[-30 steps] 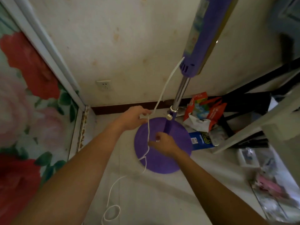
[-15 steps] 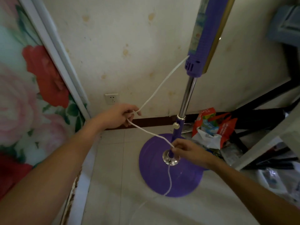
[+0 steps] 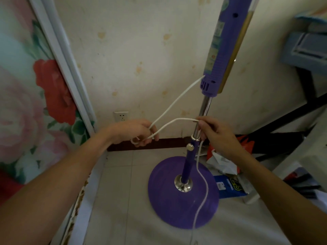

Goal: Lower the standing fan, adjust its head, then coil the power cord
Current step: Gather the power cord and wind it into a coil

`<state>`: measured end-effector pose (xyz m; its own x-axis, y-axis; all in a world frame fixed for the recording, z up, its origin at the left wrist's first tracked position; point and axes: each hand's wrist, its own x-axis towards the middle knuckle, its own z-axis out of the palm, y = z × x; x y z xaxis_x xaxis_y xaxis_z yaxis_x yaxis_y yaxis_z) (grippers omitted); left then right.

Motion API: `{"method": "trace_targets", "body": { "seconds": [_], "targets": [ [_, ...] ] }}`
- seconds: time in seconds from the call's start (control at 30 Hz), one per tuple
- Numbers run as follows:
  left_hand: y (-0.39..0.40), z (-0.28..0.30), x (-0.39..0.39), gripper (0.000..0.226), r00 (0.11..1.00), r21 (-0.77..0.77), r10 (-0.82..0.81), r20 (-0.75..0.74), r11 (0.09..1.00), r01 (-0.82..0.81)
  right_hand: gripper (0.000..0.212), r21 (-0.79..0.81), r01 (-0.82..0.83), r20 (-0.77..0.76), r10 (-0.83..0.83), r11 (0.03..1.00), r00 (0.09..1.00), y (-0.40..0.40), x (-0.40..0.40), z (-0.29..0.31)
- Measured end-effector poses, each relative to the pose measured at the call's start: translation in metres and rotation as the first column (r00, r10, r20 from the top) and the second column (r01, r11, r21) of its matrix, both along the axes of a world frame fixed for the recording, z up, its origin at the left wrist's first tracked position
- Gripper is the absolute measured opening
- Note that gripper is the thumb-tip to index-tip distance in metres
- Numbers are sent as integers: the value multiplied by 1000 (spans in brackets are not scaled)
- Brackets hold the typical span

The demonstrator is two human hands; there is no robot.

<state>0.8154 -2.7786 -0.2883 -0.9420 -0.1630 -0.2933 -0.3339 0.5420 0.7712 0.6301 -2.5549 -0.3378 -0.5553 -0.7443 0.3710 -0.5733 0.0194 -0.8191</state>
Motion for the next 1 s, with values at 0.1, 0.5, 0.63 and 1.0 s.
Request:
{"method": "trace_targets", "body": {
  "seconds": [0.1, 0.5, 0.63, 1.0],
  "targets": [
    [-1, 4, 0, 33, 999, -111, -40, -18, 993, 37, 12, 33, -2, -114, 6, 999, 993, 1, -9, 6],
    [-7, 11, 5, 41, 992, -14, 57, -111, 998, -59, 34, 249, -68, 112, 41, 966, 993, 46, -29, -37],
    [1, -8, 2, 31, 980, 77, 65, -188, 996, -51, 28, 94, -89, 183, 70, 992, 981, 32, -14, -37],
    [24, -50, -8, 12, 961, -208, 34, -273, 974, -94, 29, -34, -78, 544, 84, 996, 835, 17, 23, -36]
  ]
}}
